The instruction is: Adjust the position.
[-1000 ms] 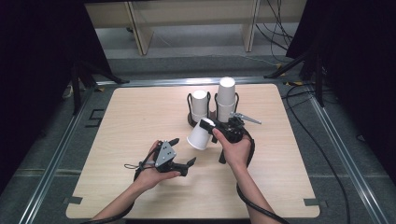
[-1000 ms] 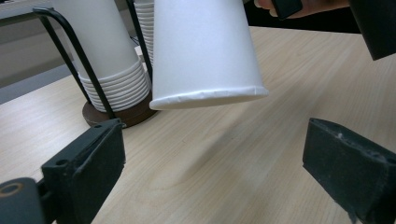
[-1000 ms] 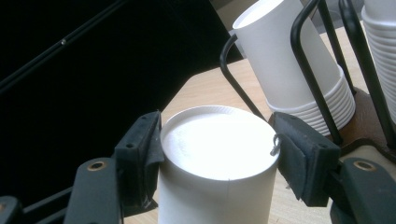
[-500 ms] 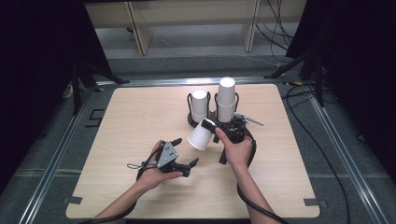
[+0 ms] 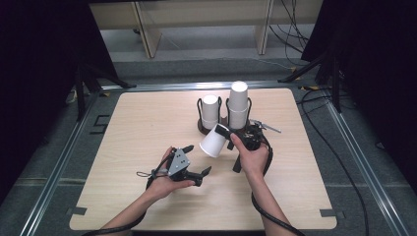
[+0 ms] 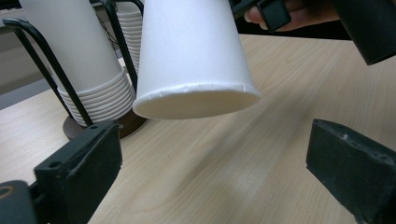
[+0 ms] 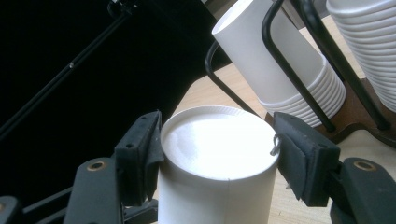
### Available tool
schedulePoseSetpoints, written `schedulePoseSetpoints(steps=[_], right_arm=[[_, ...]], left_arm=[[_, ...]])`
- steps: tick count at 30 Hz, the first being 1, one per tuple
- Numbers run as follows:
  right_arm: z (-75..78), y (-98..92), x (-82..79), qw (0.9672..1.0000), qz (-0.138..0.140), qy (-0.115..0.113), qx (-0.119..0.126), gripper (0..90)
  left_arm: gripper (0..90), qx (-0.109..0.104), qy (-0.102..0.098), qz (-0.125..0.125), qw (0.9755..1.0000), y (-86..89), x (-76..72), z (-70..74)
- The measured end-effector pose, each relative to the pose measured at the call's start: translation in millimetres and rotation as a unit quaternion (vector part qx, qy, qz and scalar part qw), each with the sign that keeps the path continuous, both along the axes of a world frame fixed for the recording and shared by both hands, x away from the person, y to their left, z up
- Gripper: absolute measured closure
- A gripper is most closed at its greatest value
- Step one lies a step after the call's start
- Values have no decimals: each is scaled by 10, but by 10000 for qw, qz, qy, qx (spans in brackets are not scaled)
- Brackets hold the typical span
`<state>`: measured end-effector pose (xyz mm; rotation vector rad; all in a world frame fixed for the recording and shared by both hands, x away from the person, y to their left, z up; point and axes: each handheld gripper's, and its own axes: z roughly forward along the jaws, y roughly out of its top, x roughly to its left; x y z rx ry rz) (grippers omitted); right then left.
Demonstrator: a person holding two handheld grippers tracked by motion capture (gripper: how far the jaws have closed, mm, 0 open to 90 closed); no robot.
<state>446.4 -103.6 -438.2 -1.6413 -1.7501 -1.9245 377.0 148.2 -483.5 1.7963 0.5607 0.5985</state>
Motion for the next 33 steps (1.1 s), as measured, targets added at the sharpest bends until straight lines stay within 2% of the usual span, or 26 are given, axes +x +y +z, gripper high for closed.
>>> schedulePoseSetpoints(steps=[2,3,4,6,8,9,10,11,12,15,16,17,18,19,20,22,23,25,26,27,28,29,31,33], right_arm=[[-19,-19,8,10000,7,-82,34,358],[-21,-18,10,10000,-50,-21,25,358],[-43,-32,17,9999,24,-131,86,358],[-47,-27,12,9999,-50,49,128,358],[-72,-42,27,10000,-33,-24,75,358],[-72,-42,25,9999,-11,-37,144,358],[-67,-43,19,9999,-29,8,147,358],[-43,-29,-1,9986,24,278,444,358],[-56,-35,13,9991,3,194,390,358],[-68,-48,18,9993,-53,181,311,358],[-62,-45,7,9985,-35,318,452,358],[-83,-62,21,9988,-5,229,432,358],[-86,-62,11,9977,-52,396,541,358],[-86,-62,11,9977,-52,396,541,358],[-111,-78,22,9985,-76,302,446,358],[-128,-81,31,9983,-31,268,507,358],[-122,-85,22,9982,-20,293,515,358],[-115,-86,18,9981,-78,360,498,358],[-105,-79,9,9970,-77,463,607,358],[-121,-92,22,9981,-79,342,500,358],[-125,-92,22,9981,-91,345,504,358],[-111,-82,7,9963,-66,532,668,358],[-131,-97,20,9977,-48,409,541,358],[-133,-96,20,9975,-56,440,548,358]], left_arm=[[22,19,19,-6,10000,-4,6,7],[20,4,2,-10,10000,-8,13,10],[19,-54,-26,-16,10000,-15,23,9],[16,-33,-18,-24,10000,-14,32,23],[14,-58,-52,-34,10000,-19,39,30],[13,-81,-59,-38,9999,-22,43,31],[11,-55,-66,-40,10000,-21,49,33],[11,-50,-70,-46,10000,-22,53,31],[10,-78,-83,-55,9999,-27,59,26],[9,-121,-111,-79,9998,-40,78,20],[8,-123,-92,-72,9999,-42,79,24],[8,-102,-82,-57,9999,-41,83,29],[8,-147,-113,-67,9998,-48,94,26],[8,-121,-93,-61,9999,-47,96,31],[8,-100,-85,-77,9999,-46,103,36],[8,-136,-115,-90,9998,-61,118,31],[8,-79,-98,-77,9999,-62,118,36],[8,-132,-125,-102,9998,-81,133,23],[8,-86,-78,-101,9999,-83,138,23],[8,-113,-88,-115,9998,-92,150,14],[8,-94,-56,-138,9998,-92,156,12],[8,-91,-42,-171,9998,-92,165,9],[8,-100,-32,-162,9998,-90,191,2],[8,-195,-37,-153,9997,-91,221,-9]])
